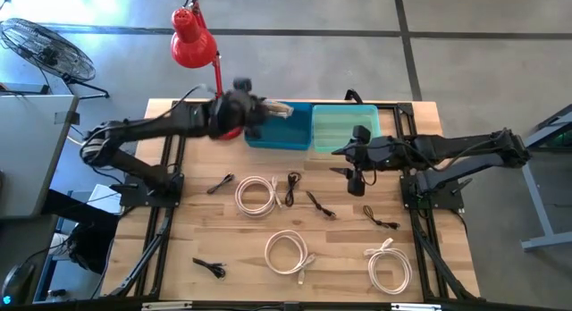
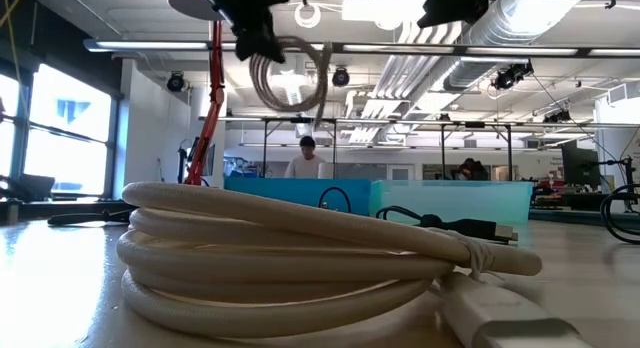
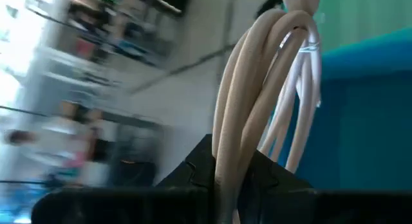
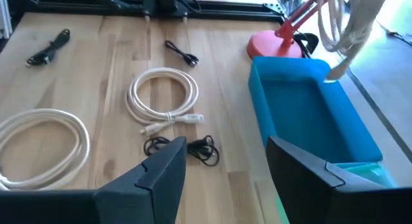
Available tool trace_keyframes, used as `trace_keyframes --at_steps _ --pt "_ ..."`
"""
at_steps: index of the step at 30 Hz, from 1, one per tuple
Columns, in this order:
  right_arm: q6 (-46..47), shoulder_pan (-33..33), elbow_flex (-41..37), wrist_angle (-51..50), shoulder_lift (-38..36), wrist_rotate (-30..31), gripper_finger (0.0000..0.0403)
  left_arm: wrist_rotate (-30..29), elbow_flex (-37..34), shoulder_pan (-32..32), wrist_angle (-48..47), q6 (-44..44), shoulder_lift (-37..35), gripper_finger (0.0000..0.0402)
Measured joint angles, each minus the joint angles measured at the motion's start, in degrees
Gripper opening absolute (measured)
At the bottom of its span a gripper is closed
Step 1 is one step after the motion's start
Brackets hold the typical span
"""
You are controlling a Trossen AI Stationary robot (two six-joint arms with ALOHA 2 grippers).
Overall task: Pick & Place USB Port
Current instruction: Put the brown charger cable into the blue bin
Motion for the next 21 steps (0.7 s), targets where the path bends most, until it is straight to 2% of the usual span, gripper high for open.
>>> trace_keyframes --at_steps 4,7,16,21 --pt "0.0 -0.3 0.0 -1.5 0.0 -0.1 0.0204 6.1 6.4 4.4 -7.5 -1.0 5.9 0.0027" --pt "0.0 -0.3 0.0 -2.2 0.0 0.1 0.0205 8.0 9.9 5.6 -11.3 -1.1 10.6 0.0027" --pt "0.2 -0.3 0.0 -3.2 0.0 -0.1 0.0204 9.2 17.6 8.5 -15.1 1.0 22.9 0.0026" --pt "1.6 -0.3 0.0 -4.5 0.0 -0.3 0.0204 14.4 18.9 11.3 -16.0 2.1 26.2 0.0026"
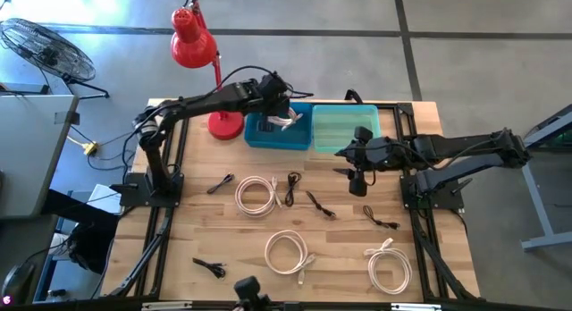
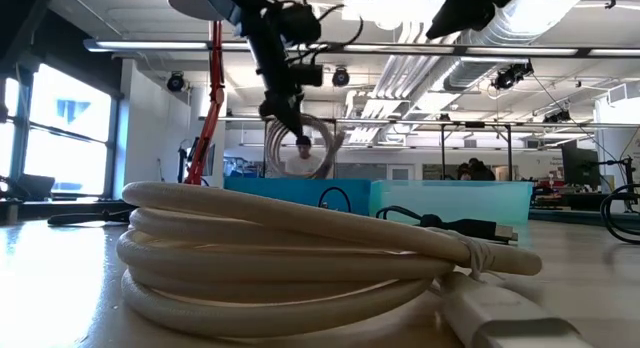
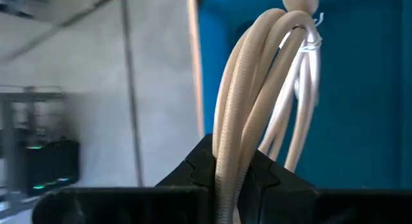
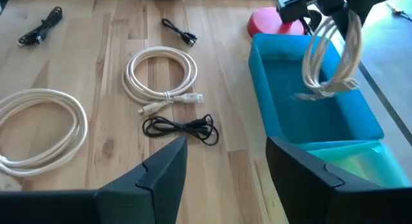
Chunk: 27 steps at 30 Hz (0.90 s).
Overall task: Pick & Place USB Port
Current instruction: Put the brown charger cable into the blue bin
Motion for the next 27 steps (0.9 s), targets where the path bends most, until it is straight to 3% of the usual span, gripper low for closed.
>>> trace_keyframes --at_steps 17,21,27 --pt "-0.1 0.0 0.0 -1.1 0.0 1.2 0.0204 16.4 0.1 2.7 -7.0 -0.2 3.0 0.0027" --pt "-0.1 0.0 0.0 -1.2 0.0 1.2 0.0206 19.1 0.1 2.7 -8.2 -1.7 3.0 0.0080" --pt "-0.1 0.0 0.0 -2.1 0.0 1.4 0.0206 14.5 0.0 2.6 -8.5 -3.0 3.0 0.0179"
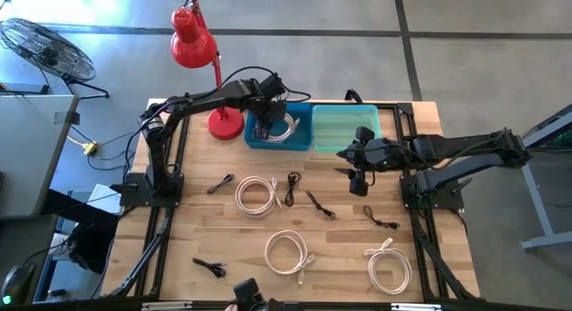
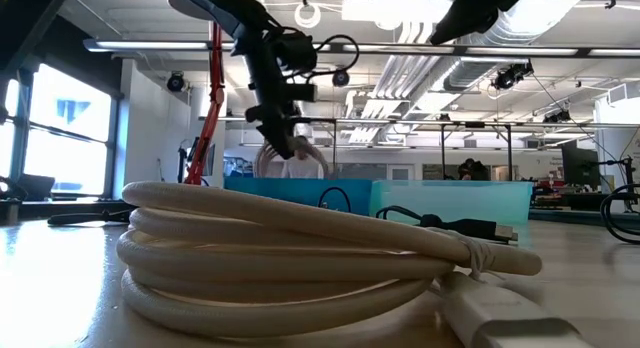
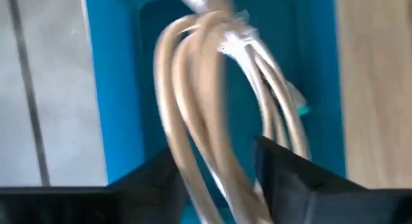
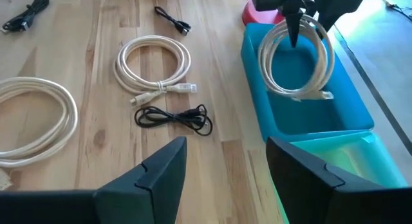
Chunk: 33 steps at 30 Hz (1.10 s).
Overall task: Pick & Place USB Port
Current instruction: Put the brown charger cable into the blue bin, then put the black charger cable into the green bin
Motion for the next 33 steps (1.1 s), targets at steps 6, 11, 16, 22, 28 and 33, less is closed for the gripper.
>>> trace_keyframes --at_steps 6,11,16,22,28,33 --pt "0.2 0.0 0.0 -0.9 0.0 0.1 0.0207 -4.9 0.0 0.0 2.6 0.0 0.0 0.0228" --pt "0.1 0.0 0.0 -1.6 0.0 0.1 0.0207 -4.1 0.8 -0.3 2.6 -3.3 0.0 0.0233" --pt "0.0 0.0 0.0 -1.6 0.0 0.1 0.0207 -7.2 2.6 -1.1 -1.1 -3.1 -0.1 0.0233" --pt "0.0 0.0 0.0 -2.7 0.0 0.1 0.0207 -14.1 4.0 -1.1 -2.9 -3.0 -0.1 0.0233" --pt "-0.3 0.0 -0.9 -3.3 0.0 0.1 0.0207 -14.3 7.4 -3.3 -8.5 -3.5 -0.1 0.0233" --pt "1.1 0.0 -0.9 -7.9 0.0 -3.4 0.0207 -14.3 14.3 -8.9 -21.3 -5.1 -0.1 0.0233"
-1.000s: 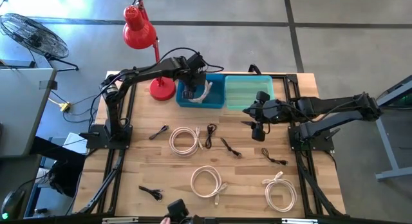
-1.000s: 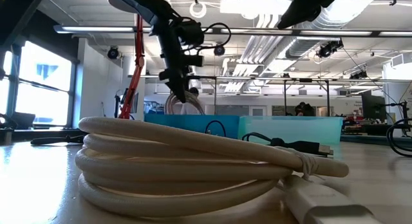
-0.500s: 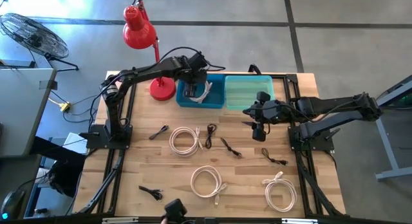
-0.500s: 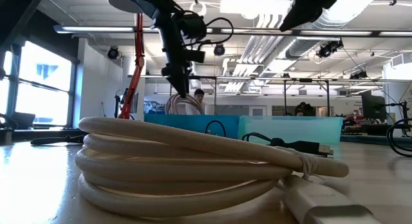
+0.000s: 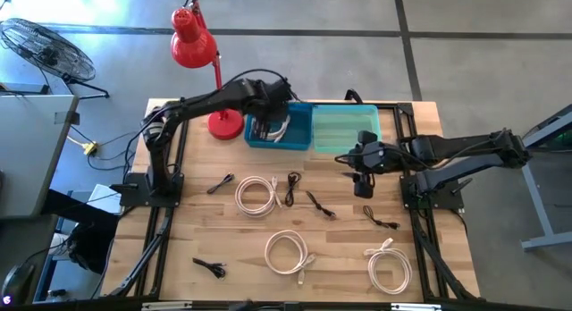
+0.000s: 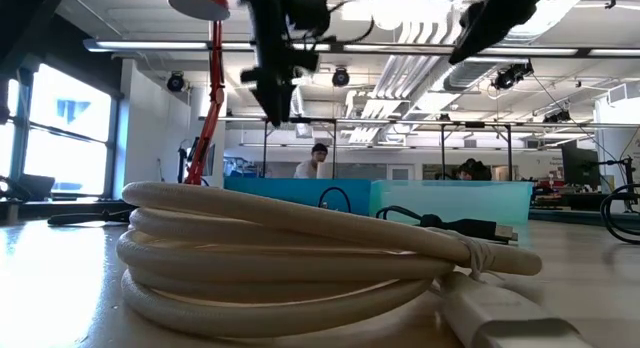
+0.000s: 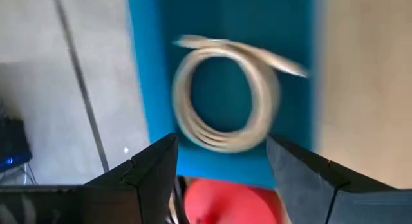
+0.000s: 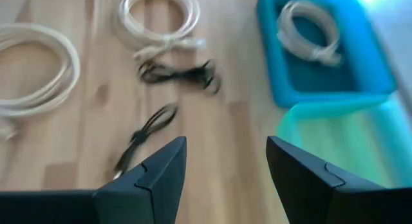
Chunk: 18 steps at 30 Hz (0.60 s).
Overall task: Pick & Place USB Port
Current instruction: Put the black charger cable into the green bin
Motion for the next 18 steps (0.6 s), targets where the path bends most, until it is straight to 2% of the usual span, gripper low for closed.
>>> trace_keyframes --at_steps 4,9,18 --pt "5.5 0.0 0.0 -6.0 0.0 -4.4 0.0207 0.0 5.3 -6.3 -11.0 -3.7 0.0 0.0233" --pt "15.2 0.8 0.0 -15.6 0.1 -6.0 0.0207 -1.3 8.6 -14.6 -21.3 -10.0 0.0 0.0233" --pt "34.5 6.5 0.0 -26.3 0.1 -8.9 0.0206 -4.1 7.8 -27.6 -21.7 -19.7 -1.0 0.0234"
